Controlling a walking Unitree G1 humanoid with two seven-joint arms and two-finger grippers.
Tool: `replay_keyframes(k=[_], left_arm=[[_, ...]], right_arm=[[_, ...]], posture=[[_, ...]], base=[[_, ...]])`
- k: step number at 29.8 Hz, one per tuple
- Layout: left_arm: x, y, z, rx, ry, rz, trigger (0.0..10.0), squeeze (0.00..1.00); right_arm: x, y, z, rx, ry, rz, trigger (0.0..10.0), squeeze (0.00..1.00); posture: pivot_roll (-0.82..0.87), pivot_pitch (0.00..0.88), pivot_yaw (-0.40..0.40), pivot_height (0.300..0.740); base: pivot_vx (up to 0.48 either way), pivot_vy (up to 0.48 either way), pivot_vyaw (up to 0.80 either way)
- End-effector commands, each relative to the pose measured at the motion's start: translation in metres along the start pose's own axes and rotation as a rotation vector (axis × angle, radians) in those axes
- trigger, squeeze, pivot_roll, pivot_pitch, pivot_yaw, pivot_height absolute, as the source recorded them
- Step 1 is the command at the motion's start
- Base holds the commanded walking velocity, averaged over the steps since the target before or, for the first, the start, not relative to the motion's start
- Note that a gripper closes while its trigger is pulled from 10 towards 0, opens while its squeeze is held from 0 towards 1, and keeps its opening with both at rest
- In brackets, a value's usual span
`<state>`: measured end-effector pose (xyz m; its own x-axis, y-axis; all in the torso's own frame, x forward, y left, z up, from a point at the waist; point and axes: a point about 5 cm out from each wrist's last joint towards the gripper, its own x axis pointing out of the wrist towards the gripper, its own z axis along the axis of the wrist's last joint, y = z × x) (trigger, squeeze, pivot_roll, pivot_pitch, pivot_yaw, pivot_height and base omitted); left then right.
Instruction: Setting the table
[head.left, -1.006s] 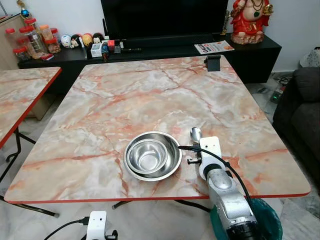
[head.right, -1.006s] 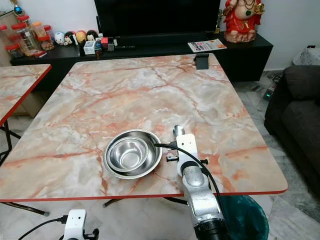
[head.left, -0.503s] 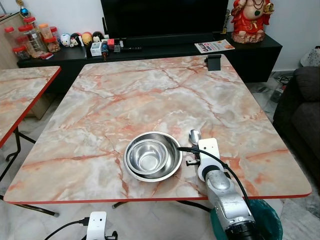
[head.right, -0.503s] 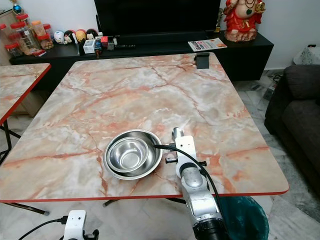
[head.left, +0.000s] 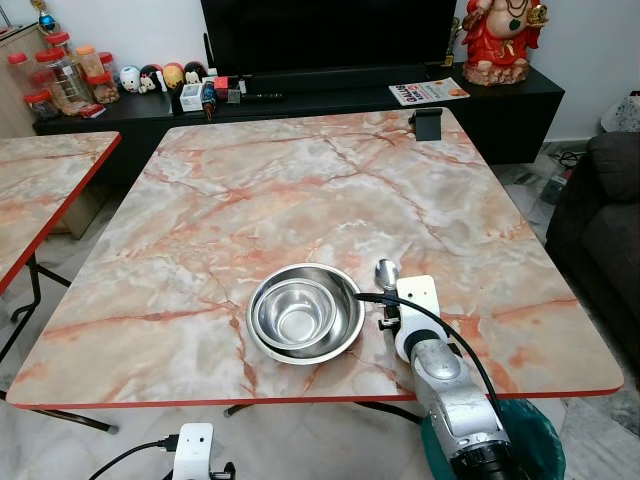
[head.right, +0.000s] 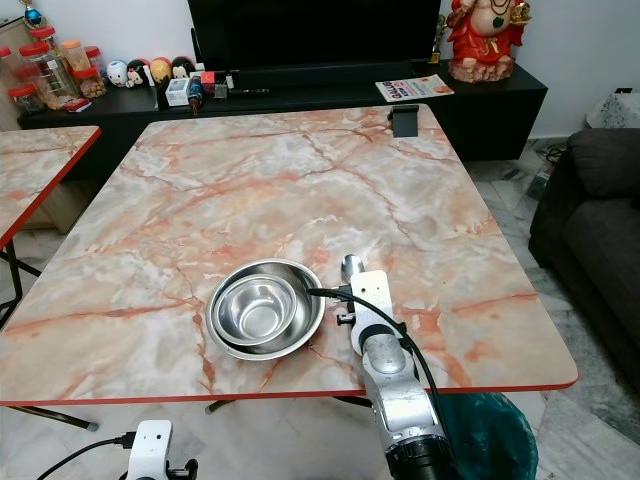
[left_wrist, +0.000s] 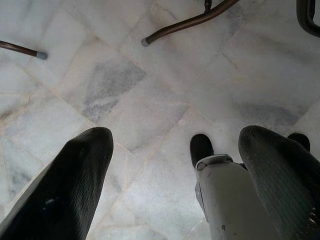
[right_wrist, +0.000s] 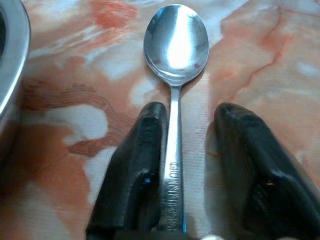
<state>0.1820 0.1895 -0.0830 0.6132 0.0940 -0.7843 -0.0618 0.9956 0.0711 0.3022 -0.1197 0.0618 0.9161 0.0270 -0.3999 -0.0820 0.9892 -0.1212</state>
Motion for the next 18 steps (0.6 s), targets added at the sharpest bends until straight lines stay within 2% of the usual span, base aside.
replay_keyframes(k=[1, 10, 11, 12, 18], left_arm=[[0.000, 0.004, -0.001, 0.018, 0.010, 0.006, 10.0, 0.00], [0.000, 0.005, 0.001, 0.018, 0.007, 0.009, 10.0, 0.00], [0.000, 0.005, 0.001, 0.019, 0.007, 0.009, 10.0, 0.00], [0.000, 0.005, 0.001, 0.019, 0.006, 0.010, 10.0, 0.00], [0.000, 0.006, 0.002, 0.021, 0.005, 0.011, 10.0, 0.00]], right_arm=[[0.002, 0.003, 0.004, -0.001, -0.013, 0.009, 10.0, 1.00], [0.003, 0.004, 0.006, -0.004, -0.018, 0.009, 10.0, 1.00], [0.003, 0.004, 0.006, -0.005, -0.022, 0.009, 10.0, 0.28], [0.002, 0.004, 0.008, -0.007, -0.039, 0.005, 10.0, 0.00], [0.000, 0.005, 0.025, -0.030, -0.169, 0.011, 10.0, 0.00]], posture=[[-0.05, 0.010, 0.079, 0.736], [-0.05, 0.005, 0.082, 0.736], [-0.05, 0.005, 0.081, 0.736], [-0.05, 0.004, 0.082, 0.736], [-0.05, 0.003, 0.083, 0.736]], base=[[0.000, 0.000, 0.00], [0.000, 0.000, 0.00], [0.000, 0.000, 0.00], [0.000, 0.000, 0.00], [0.000, 0.000, 0.00]])
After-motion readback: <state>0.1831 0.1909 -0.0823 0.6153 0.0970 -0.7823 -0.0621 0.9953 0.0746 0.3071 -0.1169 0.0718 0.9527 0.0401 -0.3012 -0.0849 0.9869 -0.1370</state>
